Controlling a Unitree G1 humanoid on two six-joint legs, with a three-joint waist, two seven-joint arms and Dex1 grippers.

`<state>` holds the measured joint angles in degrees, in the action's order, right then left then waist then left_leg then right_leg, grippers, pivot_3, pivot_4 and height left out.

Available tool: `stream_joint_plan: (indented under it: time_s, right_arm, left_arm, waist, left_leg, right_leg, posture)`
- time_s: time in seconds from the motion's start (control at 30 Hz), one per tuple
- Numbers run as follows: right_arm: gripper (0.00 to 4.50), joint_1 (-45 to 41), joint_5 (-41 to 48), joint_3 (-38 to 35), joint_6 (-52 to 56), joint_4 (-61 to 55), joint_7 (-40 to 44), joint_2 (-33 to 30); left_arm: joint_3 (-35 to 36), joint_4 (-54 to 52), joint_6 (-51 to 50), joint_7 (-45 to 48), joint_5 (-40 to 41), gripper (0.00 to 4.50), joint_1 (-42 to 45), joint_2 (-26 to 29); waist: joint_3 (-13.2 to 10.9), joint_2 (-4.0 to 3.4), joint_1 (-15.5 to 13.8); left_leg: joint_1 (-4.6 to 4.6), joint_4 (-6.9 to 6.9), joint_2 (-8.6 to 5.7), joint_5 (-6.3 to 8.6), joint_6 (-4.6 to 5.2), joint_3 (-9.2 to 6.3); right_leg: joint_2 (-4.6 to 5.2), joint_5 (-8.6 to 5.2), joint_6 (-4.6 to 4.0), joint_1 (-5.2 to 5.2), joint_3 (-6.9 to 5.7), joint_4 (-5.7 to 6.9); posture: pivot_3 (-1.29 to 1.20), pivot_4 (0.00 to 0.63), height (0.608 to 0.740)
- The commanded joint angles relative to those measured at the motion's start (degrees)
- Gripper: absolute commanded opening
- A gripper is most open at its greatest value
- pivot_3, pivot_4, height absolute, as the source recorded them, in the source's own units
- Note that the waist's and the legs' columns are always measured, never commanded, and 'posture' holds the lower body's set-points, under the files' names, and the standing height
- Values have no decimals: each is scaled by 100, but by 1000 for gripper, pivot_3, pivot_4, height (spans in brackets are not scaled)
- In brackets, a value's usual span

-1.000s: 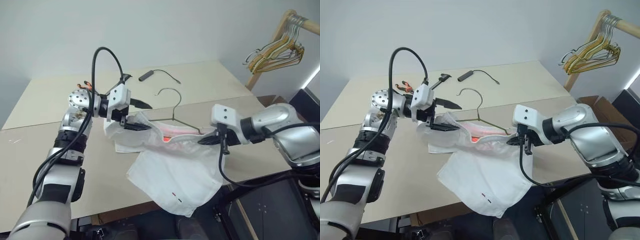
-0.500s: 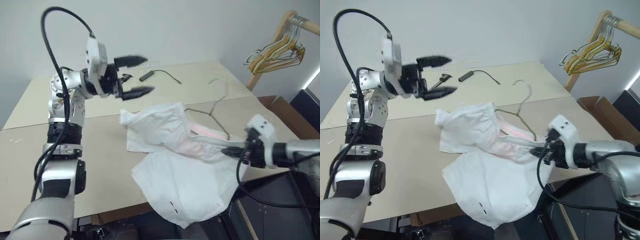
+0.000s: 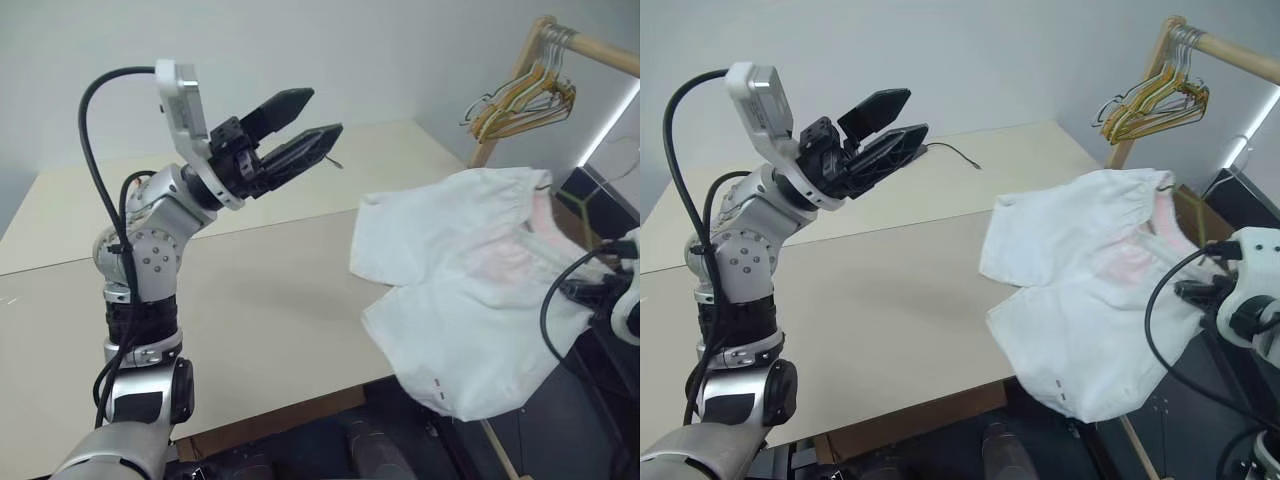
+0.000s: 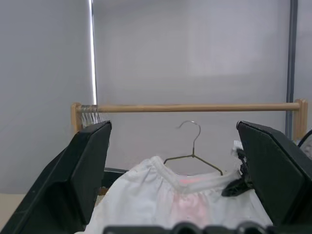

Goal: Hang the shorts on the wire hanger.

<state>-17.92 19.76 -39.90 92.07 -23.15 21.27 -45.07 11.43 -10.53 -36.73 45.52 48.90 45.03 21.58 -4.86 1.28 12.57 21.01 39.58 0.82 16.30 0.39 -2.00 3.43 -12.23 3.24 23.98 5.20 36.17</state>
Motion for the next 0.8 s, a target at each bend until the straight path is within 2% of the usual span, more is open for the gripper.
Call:
stream_joint_plan:
  time_s: [0.03, 0.33, 0.6, 0.8]
  right_arm:
    - [0, -469, -328, -246, 43, 436, -594, -150]
    - [0, -1725, -1012, -421, 11, 1670, -1453, -436]
    - [0, -2368, -1333, -337, -755, 2753, -1694, -875]
    - [0, -2437, -1115, -69, -650, 2355, -1398, -904]
  left_arm:
    - [29, -280, -120, -152, 242, 4473, 27, 39]
    - [-74, -471, -108, -300, 381, 4473, -61, 35]
    - [-72, -450, -1, -297, 354, 4473, -2, 91]
    - [-35, -447, 97, -253, 337, 4473, 7, 131]
  waist:
    - [0, -1, 31]
    - [-5, -9, 117]
    - [-18, -26, 128]
    - [-31, -47, 129]
  left_leg:
    - [-2, -1, 0, 0, 0, 4]
    - [-30, -41, -1, 0, 0, 45]
    - [-71, -67, -3, 0, 0, 65]
    - [-84, -70, -3, 0, 0, 66]
  right_leg:
    - [-1, 0, 0, 0, 4, -1]
    - [-1, -3, 4, 0, 42, -12]
    - [-1, -10, 15, -27, 62, -24]
    - [0, -14, 21, -48, 62, -38]
  posture:
    - [-243, 85, 740]
    - [-237, 88, 740]
    - [-226, 81, 740]
    - [-217, 81, 740]
